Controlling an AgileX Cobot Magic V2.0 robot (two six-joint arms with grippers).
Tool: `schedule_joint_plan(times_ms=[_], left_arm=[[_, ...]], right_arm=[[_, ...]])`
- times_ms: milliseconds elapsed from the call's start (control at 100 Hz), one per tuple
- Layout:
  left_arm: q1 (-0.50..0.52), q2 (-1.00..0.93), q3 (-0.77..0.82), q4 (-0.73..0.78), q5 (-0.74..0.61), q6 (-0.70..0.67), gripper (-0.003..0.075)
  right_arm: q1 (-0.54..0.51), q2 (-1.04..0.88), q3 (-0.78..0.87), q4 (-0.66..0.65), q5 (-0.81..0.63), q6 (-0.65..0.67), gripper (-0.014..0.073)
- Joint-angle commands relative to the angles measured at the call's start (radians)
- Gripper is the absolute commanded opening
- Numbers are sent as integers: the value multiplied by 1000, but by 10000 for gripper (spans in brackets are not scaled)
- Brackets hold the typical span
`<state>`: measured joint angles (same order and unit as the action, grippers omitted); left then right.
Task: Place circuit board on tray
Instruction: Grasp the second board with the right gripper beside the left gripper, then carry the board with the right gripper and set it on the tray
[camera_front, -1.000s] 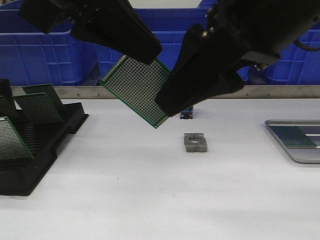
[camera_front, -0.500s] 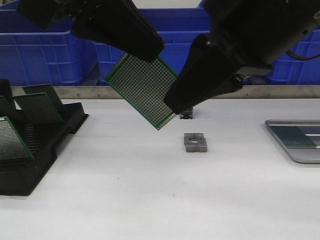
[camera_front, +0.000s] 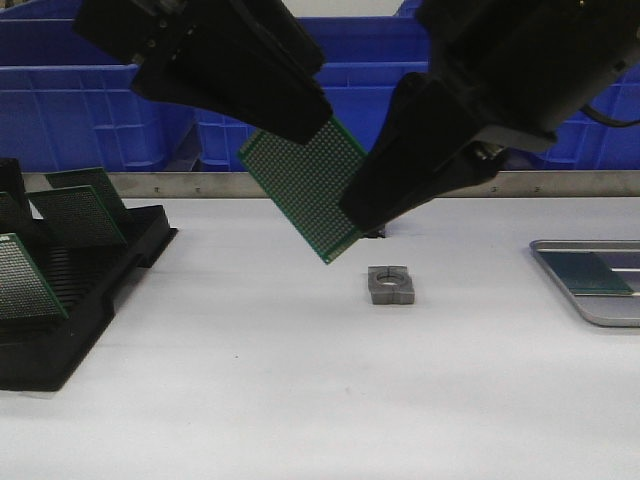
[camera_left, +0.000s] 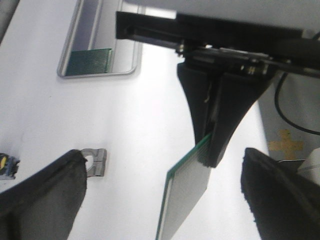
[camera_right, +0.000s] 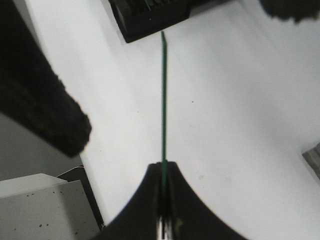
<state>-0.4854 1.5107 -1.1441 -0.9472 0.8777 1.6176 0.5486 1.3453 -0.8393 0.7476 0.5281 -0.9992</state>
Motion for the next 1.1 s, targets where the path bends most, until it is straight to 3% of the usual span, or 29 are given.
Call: schedule_joint_plan(times_ms=[0, 180, 510, 650, 890, 940, 1010, 1090], left_arm=[[18, -40, -29, -58, -34, -9, 618], [43, -40, -29, -58, -28, -11, 618], [42, -40, -29, -58, -28, -11, 617], [42, -40, -29, -62, -28, -11, 617], [42, -40, -29, -67, -26, -11, 617], [42, -40, -29, -67, -26, -11, 617], [42, -40, -29, -67, -26, -11, 617], [42, -40, -29, -67, -26, -11, 617]], right_arm=[[-56, -26, -24, 30, 2, 35, -69], [-288, -26, -22, 30, 65, 112, -69], [-685, 45, -22, 51, 75, 118, -69], [-753, 116, -22, 102, 25, 118, -69], [-756, 248, -26, 187, -135, 117, -60], [-756, 268, -26, 202, -144, 117, -25], [-756, 286, -26, 218, -136, 117, 89], [-761, 290, -26, 225, -129, 117, 309]])
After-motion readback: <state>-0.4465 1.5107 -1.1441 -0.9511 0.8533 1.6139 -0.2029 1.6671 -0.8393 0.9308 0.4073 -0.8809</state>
